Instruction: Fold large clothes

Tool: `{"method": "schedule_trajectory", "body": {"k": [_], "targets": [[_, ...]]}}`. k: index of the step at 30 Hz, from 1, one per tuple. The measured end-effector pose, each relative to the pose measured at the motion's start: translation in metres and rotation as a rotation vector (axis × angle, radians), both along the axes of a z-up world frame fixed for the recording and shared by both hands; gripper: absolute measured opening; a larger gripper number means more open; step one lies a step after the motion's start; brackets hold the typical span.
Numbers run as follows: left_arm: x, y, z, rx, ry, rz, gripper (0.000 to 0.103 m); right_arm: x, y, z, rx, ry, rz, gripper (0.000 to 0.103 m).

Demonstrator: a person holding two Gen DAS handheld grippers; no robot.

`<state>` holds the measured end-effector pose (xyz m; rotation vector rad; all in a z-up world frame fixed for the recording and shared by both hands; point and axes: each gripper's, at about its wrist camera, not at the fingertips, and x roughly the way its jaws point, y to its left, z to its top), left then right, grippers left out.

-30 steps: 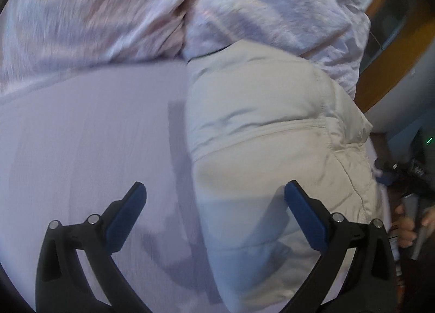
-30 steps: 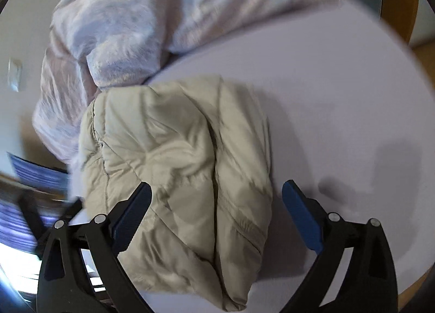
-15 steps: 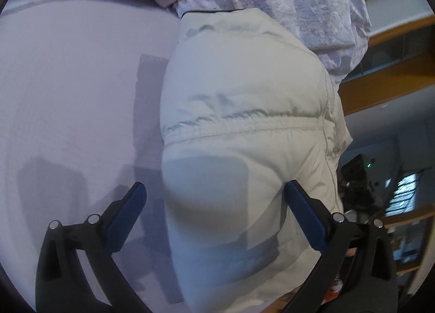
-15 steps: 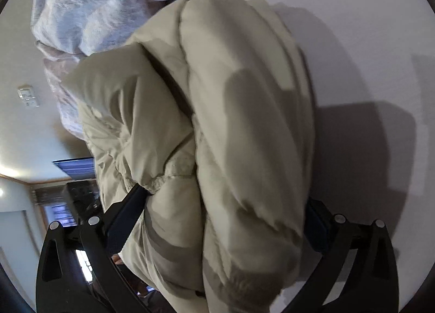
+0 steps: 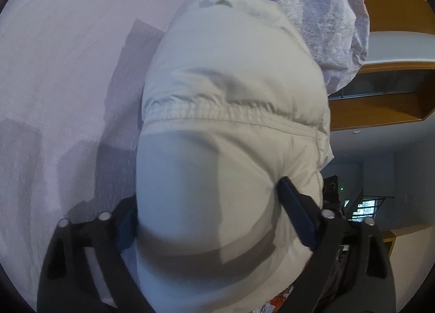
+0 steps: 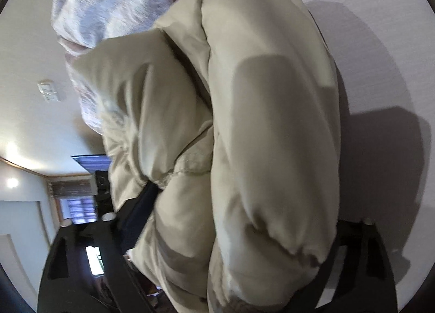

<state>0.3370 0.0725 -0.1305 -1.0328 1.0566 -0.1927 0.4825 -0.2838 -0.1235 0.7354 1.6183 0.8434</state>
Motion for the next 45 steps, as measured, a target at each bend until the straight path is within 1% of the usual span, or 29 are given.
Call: {"method": "schedule_trajectory", "body": {"k": [2, 4, 8, 9, 13, 16, 18, 20, 24, 25, 27, 29, 32, 33, 34, 35, 36, 37, 39, 43, 45], "targets": [[-0.002, 0.005, 0.010, 0.020, -0.009, 0.007, 0.081, -0.003, 0.003, 0.003, 0.045, -0.004, -0.003, 0.063], [-0.004, 0.015, 0.022, 0.045, -0.019, 0.022, 0.080, -0.003, 0.018, 0.009, 0.077, -0.017, 0.010, 0.059], [-0.011, 0.044, 0.043, 0.092, -0.054, 0.069, 0.079, 0.003, 0.058, 0.022, 0.121, -0.045, 0.033, 0.056], [-0.014, 0.052, 0.047, 0.104, -0.061, 0.087, 0.079, 0.006, 0.073, 0.027, 0.127, -0.059, 0.043, 0.056], [-0.021, 0.088, 0.060, 0.169, -0.085, 0.159, 0.079, 0.013, 0.122, 0.035, 0.119, -0.100, 0.077, 0.056], [-0.023, 0.108, 0.062, 0.225, -0.075, 0.193, 0.079, 0.016, 0.143, 0.034, 0.084, -0.113, 0.096, 0.055], [-0.025, 0.121, 0.060, 0.251, -0.058, 0.208, 0.079, 0.014, 0.157, 0.032, 0.055, -0.117, 0.103, 0.055], [-0.024, 0.127, 0.058, 0.266, -0.051, 0.213, 0.079, 0.010, 0.163, 0.032, 0.048, -0.121, 0.106, 0.055], [-0.023, 0.135, 0.056, 0.271, -0.056, 0.216, 0.080, 0.005, 0.169, 0.036, 0.039, -0.134, 0.109, 0.055], [-0.024, 0.136, 0.054, 0.270, -0.056, 0.216, 0.080, 0.002, 0.157, 0.038, 0.036, -0.139, 0.110, 0.054], [-0.021, 0.137, 0.051, 0.273, -0.057, 0.217, 0.080, 0.002, 0.154, 0.043, 0.021, -0.155, 0.103, 0.054], [-0.020, 0.137, 0.046, 0.280, -0.056, 0.217, 0.080, 0.006, 0.167, 0.048, 0.008, -0.165, 0.094, 0.054], [-0.016, 0.138, 0.039, 0.304, -0.044, 0.215, 0.080, 0.006, 0.175, 0.049, -0.042, -0.179, 0.086, 0.053], [-0.015, 0.138, 0.037, 0.313, -0.039, 0.217, 0.080, 0.005, 0.175, 0.048, -0.064, -0.180, 0.082, 0.054], [-0.013, 0.138, 0.037, 0.320, -0.034, 0.217, 0.080, 0.004, 0.172, 0.045, -0.089, -0.170, 0.072, 0.058], [-0.012, 0.137, 0.037, 0.336, -0.026, 0.214, 0.082, 0.002, 0.171, 0.042, -0.111, -0.159, 0.058, 0.065], [-0.010, 0.135, 0.039, 0.366, -0.018, 0.209, 0.086, 0.001, 0.170, 0.042, -0.134, -0.152, 0.044, 0.068], [-0.009, 0.132, 0.043, 0.411, -0.010, 0.199, 0.087, -0.001, 0.167, 0.043, -0.171, -0.159, 0.032, 0.075], [-0.009, 0.129, 0.050, 0.495, -0.005, 0.173, 0.090, -0.003, 0.165, 0.048, -0.219, -0.185, 0.019, 0.083], [-0.010, 0.124, 0.063, 0.600, 0.006, 0.135, 0.090, -0.007, 0.154, 0.071, -0.295, -0.249, 0.008, 0.086], [-0.011, 0.120, 0.070, 0.666, 0.015, 0.120, 0.090, -0.008, 0.147, 0.084, -0.332, -0.288, -0.005, 0.086]]}}
